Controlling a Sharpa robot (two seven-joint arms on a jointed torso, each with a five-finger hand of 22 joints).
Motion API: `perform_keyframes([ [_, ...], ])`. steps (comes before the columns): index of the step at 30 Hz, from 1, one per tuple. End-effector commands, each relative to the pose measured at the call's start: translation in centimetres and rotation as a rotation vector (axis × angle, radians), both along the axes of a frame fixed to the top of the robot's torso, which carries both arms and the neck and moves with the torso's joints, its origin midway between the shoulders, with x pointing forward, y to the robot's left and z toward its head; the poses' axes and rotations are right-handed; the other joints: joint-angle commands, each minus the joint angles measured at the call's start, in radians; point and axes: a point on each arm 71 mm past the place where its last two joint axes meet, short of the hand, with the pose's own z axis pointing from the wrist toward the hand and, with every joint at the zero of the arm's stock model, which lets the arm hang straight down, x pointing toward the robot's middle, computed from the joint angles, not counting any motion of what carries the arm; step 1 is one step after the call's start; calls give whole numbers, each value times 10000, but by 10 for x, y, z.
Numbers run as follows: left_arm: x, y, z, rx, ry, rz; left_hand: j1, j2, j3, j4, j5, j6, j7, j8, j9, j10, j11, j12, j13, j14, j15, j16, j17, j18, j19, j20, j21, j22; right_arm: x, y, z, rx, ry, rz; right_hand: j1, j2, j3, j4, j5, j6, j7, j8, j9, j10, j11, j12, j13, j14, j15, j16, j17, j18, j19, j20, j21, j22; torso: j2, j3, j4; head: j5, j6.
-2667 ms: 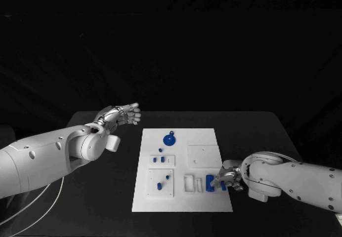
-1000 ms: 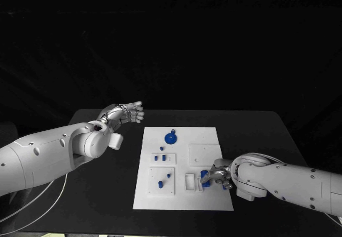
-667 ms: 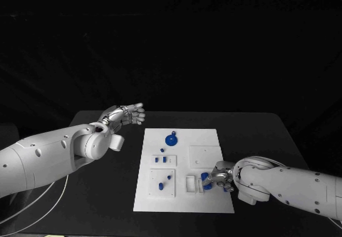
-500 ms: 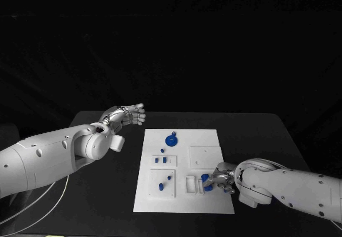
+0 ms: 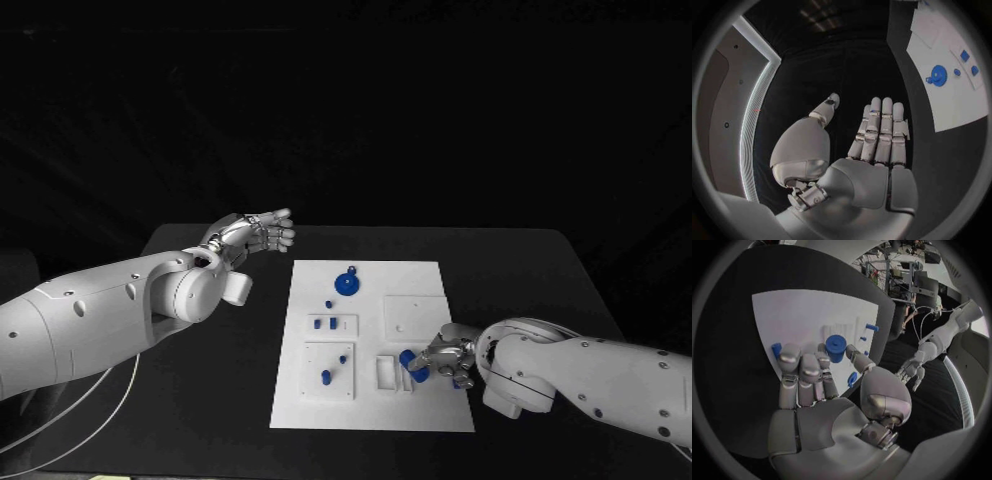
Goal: Assemble the parts on the task board
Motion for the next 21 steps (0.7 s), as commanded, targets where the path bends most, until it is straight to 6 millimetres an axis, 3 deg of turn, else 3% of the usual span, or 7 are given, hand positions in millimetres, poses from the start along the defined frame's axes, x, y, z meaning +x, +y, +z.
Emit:
perform_keyframes([
  [1,0,-2,1,-125,-28,-131,50,41,-10,-57,-18,-75,-16,39,-16,-43,-20,30,-14,-40,13,-35,16,125,19,56,-64,12,-2,3,2,285,4,-64,13,-93,65,7,-53,222,128,55,12,29,-84,-17,-17,1,-52,-37,-9,908,-23,30,47,144,5,-5,1,-11,-6],
  [21,-1,-2,1,-118,4,-95,56,42,-19,-68,-18,-74,-17,43,-19,-41,-17,31,-15,-36,17,-46,30,124,24,60,-70,22,2,21,0,387,205,175,45,-139,87,-37,-53,276,102,62,9,49,-111,-26,-28,11,-80,-43,-5,908,-20,37,57,146,6,-30,23,10,-33],
])
